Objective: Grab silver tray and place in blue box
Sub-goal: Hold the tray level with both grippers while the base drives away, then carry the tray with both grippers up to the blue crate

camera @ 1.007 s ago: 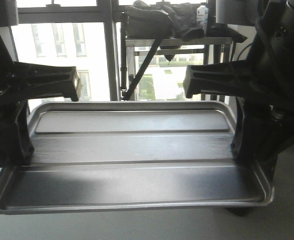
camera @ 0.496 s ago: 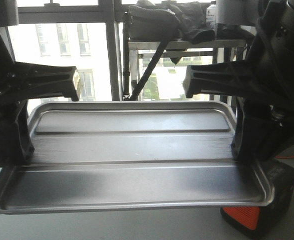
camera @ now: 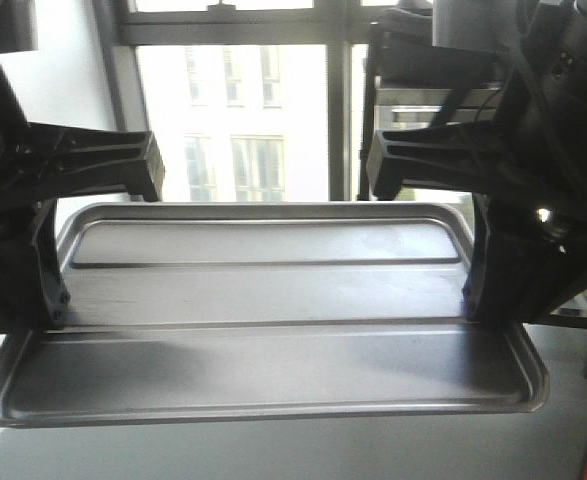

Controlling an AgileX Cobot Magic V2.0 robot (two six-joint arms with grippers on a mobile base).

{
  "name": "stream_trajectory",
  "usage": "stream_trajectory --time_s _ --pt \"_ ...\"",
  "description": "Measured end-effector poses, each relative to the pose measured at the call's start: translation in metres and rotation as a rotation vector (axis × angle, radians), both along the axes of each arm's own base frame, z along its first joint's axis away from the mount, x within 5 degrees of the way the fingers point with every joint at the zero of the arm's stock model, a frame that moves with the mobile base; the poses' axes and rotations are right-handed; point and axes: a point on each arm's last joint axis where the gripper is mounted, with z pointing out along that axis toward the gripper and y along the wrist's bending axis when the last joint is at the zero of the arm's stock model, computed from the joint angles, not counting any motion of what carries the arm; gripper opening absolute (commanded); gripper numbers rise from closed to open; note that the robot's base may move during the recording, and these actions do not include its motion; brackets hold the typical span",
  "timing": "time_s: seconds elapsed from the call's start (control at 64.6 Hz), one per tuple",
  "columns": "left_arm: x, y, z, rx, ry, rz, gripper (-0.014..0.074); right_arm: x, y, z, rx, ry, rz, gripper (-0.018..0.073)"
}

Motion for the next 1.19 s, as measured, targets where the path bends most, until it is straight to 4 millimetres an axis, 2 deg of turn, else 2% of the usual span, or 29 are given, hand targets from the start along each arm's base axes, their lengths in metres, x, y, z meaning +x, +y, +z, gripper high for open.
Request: stream_trajectory --time_s 1.193 --pt "-0.0001 0.0001 0.0 0.001 0.001 0.001 -0.0013 0.0 0.0 0.0 0.0 0.0 0.0 0.0059"
